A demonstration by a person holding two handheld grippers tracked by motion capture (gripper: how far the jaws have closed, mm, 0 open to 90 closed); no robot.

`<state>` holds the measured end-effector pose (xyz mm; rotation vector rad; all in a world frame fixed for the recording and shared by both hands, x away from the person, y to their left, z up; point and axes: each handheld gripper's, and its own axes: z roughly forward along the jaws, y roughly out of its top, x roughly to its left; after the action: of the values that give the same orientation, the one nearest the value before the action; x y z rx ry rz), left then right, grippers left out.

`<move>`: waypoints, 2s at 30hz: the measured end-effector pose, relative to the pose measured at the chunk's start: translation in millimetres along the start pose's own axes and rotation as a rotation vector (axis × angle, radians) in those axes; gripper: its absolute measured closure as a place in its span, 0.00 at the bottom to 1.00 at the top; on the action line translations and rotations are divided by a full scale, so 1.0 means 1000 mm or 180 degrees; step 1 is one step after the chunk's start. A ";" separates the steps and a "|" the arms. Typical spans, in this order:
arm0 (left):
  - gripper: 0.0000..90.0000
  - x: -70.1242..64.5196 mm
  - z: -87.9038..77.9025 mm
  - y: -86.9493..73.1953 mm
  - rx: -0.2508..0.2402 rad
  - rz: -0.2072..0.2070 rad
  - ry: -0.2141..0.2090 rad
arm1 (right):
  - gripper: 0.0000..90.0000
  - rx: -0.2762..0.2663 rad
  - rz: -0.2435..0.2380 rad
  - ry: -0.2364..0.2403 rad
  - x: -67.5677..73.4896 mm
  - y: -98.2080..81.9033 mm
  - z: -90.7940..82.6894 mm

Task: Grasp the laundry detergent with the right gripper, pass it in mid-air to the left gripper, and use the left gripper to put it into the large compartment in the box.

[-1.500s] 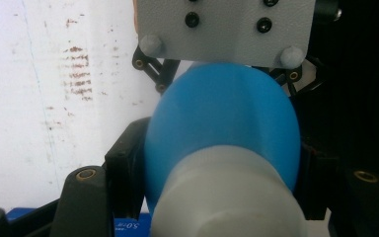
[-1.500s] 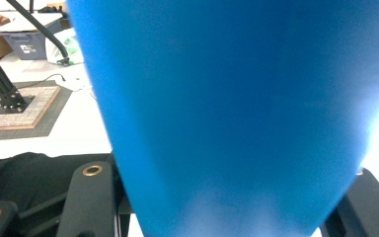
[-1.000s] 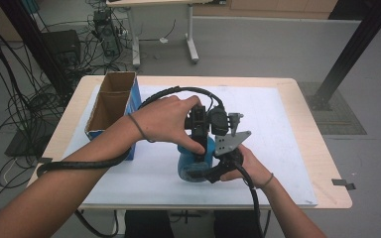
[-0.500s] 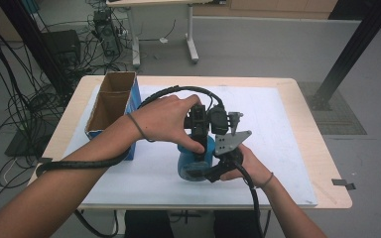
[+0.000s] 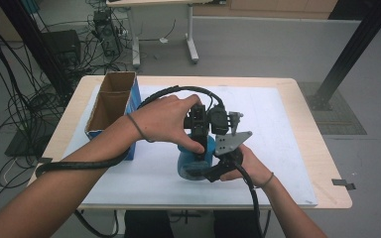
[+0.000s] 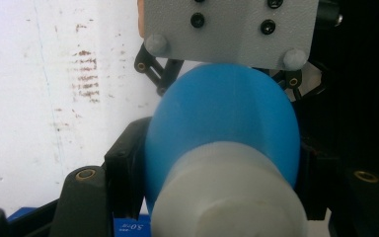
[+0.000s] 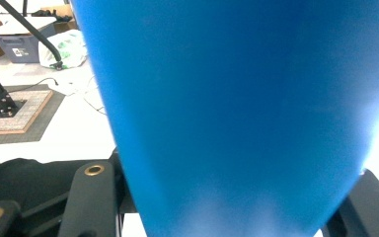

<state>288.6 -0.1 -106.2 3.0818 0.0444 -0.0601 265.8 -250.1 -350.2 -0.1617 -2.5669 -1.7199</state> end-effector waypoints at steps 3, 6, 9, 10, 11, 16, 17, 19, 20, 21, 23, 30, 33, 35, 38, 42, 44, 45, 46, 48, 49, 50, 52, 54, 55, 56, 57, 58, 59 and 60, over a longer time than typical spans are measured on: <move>0.41 0.000 -0.001 -0.001 -0.0010 -0.0002 0.0008 | 0.46 -0.0017 -0.0005 -0.0004 0.000 0.000 0.000; 0.41 -0.001 -0.001 -0.002 -0.0017 -0.0010 0.0012 | 0.46 -0.0029 -0.0005 -0.0007 0.000 -0.001 0.001; 0.41 -0.001 0.000 -0.002 -0.0010 -0.0015 0.0009 | 0.46 -0.0024 -0.0007 -0.0012 0.001 -0.001 0.001; 0.41 -0.001 0.000 -0.002 -0.0009 -0.0015 0.0009 | 0.46 -0.0022 -0.0009 -0.0004 0.000 0.000 0.002; 0.41 -0.001 0.000 -0.002 -0.0006 -0.0014 0.0009 | 0.46 -0.0018 -0.0005 -0.0006 0.001 0.000 0.002; 0.41 -0.001 0.000 -0.003 -0.0015 -0.0012 0.0016 | 0.46 -0.0008 0.0018 0.0001 0.000 0.000 0.002; 0.41 -0.001 0.001 -0.003 -0.0024 -0.0016 0.0016 | 0.46 -0.0006 0.0000 -0.0009 0.000 0.000 0.002; 0.41 0.000 0.001 -0.003 -0.0016 -0.0013 0.0014 | 0.46 -0.0001 0.0011 -0.0005 0.000 0.001 0.002; 0.41 0.000 0.001 -0.003 -0.0020 -0.0013 0.0016 | 0.46 -0.0007 0.0011 -0.0009 0.000 0.000 0.002; 0.41 0.000 0.001 -0.003 -0.0022 -0.0011 0.0015 | 0.46 -0.0002 0.0017 -0.0010 0.000 0.000 0.002; 0.41 0.001 0.001 -0.003 -0.0015 -0.0015 0.0003 | 0.46 -0.0002 0.0021 0.0000 -0.001 0.000 0.002; 0.41 0.001 0.001 -0.003 -0.0007 -0.0026 -0.0006 | 0.46 0.0000 0.0023 0.0013 -0.001 0.000 0.002; 0.41 0.001 0.002 -0.003 -0.0016 -0.0038 -0.0011 | 0.46 -0.0001 0.0031 0.0010 -0.001 0.000 0.003; 0.41 0.001 0.002 -0.004 -0.0023 -0.0047 -0.0008 | 0.46 0.0002 0.0033 0.0014 -0.001 0.000 0.003; 0.41 0.002 0.001 -0.005 -0.0037 -0.0050 -0.0013 | 0.46 -0.0008 0.0035 0.0013 -0.001 -0.001 0.002; 0.41 0.002 0.002 -0.004 -0.0034 -0.0048 -0.0016 | 0.46 -0.0006 0.0046 0.0021 -0.002 -0.001 0.002; 0.41 0.002 0.002 -0.004 -0.0031 -0.0049 -0.0015 | 0.46 -0.0015 0.0045 0.0024 -0.002 -0.001 0.003; 0.41 0.002 0.002 -0.004 -0.0031 -0.0051 -0.0017 | 0.46 -0.0009 0.0040 0.0022 -0.002 -0.001 0.002; 0.41 0.002 0.002 -0.004 -0.0028 -0.0052 -0.0018 | 0.46 -0.0011 0.0038 0.0024 -0.002 -0.001 0.003; 0.41 0.003 0.002 -0.004 -0.0026 -0.0052 -0.0019 | 0.46 -0.0010 0.0046 0.0026 -0.002 -0.001 0.002; 0.41 0.003 0.002 -0.004 -0.0033 -0.0053 -0.0017 | 0.46 -0.0016 0.0049 0.0023 -0.002 -0.001 0.002; 0.41 0.003 0.002 -0.004 -0.0033 -0.0053 -0.0017 | 0.46 -0.0020 0.0048 0.0028 -0.002 -0.001 0.002; 0.41 0.003 0.002 -0.005 -0.0043 -0.0051 -0.0014 | 0.46 -0.0022 0.0045 0.0028 -0.003 -0.002 0.002; 0.41 0.004 0.001 -0.007 -0.0081 -0.0050 -0.0011 | 0.46 -0.0028 0.0056 0.0016 -0.003 -0.002 0.001; 0.41 0.004 0.001 -0.007 -0.0082 -0.0057 -0.0013 | 0.46 -0.0026 0.0057 0.0018 -0.003 -0.002 0.001; 0.41 0.004 0.001 -0.007 -0.0082 -0.0057 -0.0013 | 0.46 -0.0026 0.0057 0.0018 -0.003 -0.002 0.001; 0.41 0.004 0.002 -0.006 -0.0071 -0.0057 -0.0017 | 0.46 -0.0025 0.0072 0.0024 -0.003 -0.002 0.001; 0.41 0.004 0.002 -0.006 -0.0071 -0.0057 -0.0017 | 0.46 -0.0025 0.0072 0.0024 -0.003 -0.002 0.001; 0.41 0.003 0.002 -0.005 -0.0063 -0.0050 -0.0007 | 0.46 -0.0021 0.0051 0.0023 -0.003 -0.002 0.001; 0.41 0.003 0.002 -0.005 -0.0063 -0.0050 -0.0007 | 0.46 -0.0021 0.0051 0.0023 -0.003 -0.002 0.001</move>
<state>291.5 5.0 -108.3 3.0619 0.0689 -0.0635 269.1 -249.7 -352.6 -0.1754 -2.5480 -1.7207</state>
